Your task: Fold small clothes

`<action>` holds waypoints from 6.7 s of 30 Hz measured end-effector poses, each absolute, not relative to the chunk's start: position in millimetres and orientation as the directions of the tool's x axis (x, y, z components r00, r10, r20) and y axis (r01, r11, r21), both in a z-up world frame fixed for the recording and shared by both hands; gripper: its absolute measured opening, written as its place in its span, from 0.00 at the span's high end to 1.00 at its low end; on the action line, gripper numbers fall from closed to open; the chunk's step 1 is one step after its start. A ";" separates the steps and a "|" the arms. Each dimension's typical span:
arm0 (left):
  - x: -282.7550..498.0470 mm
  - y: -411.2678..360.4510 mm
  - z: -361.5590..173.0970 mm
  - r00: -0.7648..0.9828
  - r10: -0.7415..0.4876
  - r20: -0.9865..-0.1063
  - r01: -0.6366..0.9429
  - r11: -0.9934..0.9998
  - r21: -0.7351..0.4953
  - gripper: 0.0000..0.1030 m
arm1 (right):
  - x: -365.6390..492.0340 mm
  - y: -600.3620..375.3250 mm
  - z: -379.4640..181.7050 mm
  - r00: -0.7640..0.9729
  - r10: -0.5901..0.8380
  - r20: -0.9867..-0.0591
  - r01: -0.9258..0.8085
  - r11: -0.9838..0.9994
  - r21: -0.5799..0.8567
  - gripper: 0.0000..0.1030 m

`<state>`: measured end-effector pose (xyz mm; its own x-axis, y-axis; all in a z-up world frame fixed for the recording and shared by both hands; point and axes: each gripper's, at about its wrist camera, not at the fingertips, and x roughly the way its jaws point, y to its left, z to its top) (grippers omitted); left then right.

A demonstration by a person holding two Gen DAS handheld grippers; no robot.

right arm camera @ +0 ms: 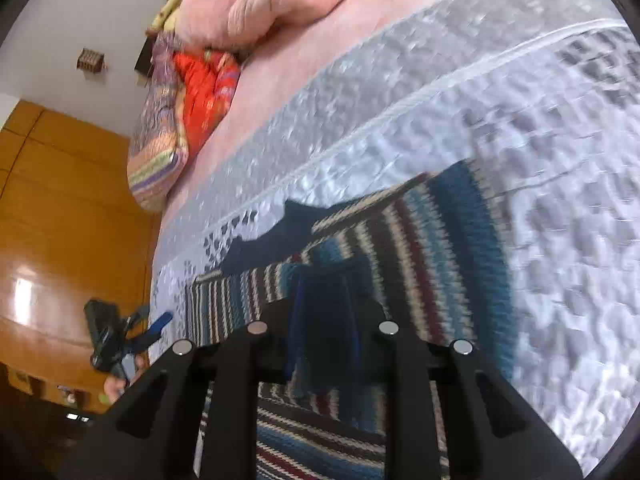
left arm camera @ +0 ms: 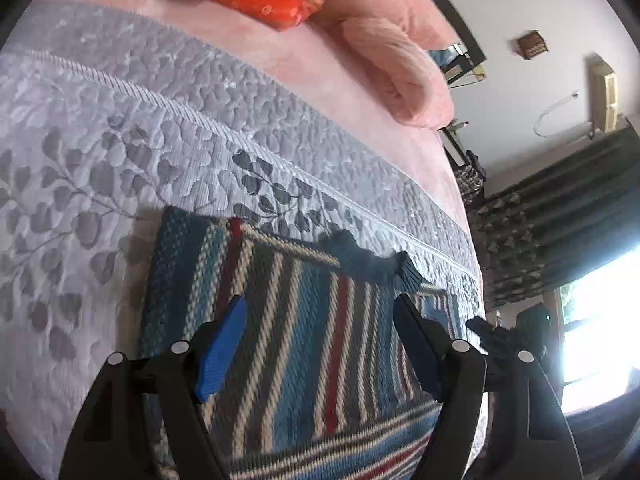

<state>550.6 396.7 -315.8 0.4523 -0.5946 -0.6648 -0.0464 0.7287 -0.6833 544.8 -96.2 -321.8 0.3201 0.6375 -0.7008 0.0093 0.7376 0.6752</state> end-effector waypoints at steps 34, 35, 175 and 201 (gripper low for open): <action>448.6 377.3 -336.6 0.291 -0.652 -0.700 -0.024 0.726 -0.687 0.28 | 455.3 -133.4 -327.5 0.248 0.568 -0.785 0.054 0.800 0.597 0.69; 434.9 385.3 -329.8 0.301 -0.649 -0.698 -0.017 0.728 -0.685 0.26 | 447.3 -138.1 -320.2 0.252 0.572 -0.781 0.052 0.798 0.601 0.67; 414.0 369.5 -260.4 0.405 -0.585 -0.702 0.199 0.806 -0.557 0.91 | 407.4 -110.8 -252.7 0.285 0.497 -0.820 -0.289 0.860 0.420 0.92; 630.1 364.2 -259.1 0.450 -0.389 -0.804 0.105 0.917 -0.385 0.92 | 611.2 -93.1 -251.3 0.445 0.316 -0.838 -0.184 0.948 0.260 0.93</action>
